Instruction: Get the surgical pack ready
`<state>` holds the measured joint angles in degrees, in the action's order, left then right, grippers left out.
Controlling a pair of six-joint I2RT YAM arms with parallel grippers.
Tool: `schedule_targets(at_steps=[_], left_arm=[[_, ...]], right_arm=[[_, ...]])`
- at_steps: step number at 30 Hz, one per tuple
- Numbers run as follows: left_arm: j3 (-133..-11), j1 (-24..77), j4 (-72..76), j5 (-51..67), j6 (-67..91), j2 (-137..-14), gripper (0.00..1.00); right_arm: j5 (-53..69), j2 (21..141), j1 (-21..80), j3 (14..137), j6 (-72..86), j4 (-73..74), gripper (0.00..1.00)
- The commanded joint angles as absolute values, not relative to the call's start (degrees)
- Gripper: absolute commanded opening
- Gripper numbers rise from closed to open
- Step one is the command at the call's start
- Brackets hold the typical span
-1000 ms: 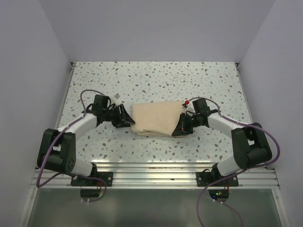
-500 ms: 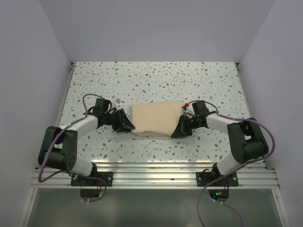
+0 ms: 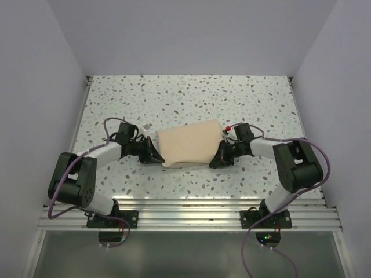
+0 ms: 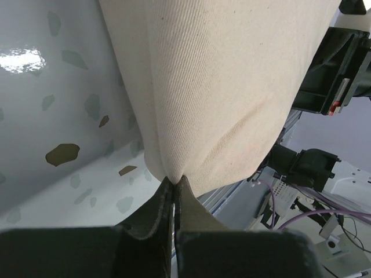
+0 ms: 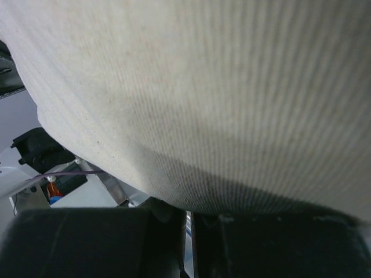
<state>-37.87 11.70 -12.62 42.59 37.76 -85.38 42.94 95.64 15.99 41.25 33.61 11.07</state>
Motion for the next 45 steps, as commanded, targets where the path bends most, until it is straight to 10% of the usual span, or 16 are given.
schedule_targets(at_steps=[1,25,34,45], left_arm=[[-38.93,11.60,-18.62,35.52,33.67,-86.39,0.00],[-74.17,12.74,-22.76,30.41,32.08,-119.43,0.00],[-68.84,10.99,-25.13,25.50,29.89,-112.78,0.41],[-61.35,10.81,-33.22,20.39,25.23,-87.57,0.56]], right_arm=[[33.40,99.14,15.21,41.66,33.93,10.72,0.08],[33.31,112.13,13.27,55.09,34.54,10.10,0.08],[30.94,110.06,12.66,60.65,30.68,16.78,0.09],[16.73,82.38,12.57,51.68,25.93,33.64,0.26]])
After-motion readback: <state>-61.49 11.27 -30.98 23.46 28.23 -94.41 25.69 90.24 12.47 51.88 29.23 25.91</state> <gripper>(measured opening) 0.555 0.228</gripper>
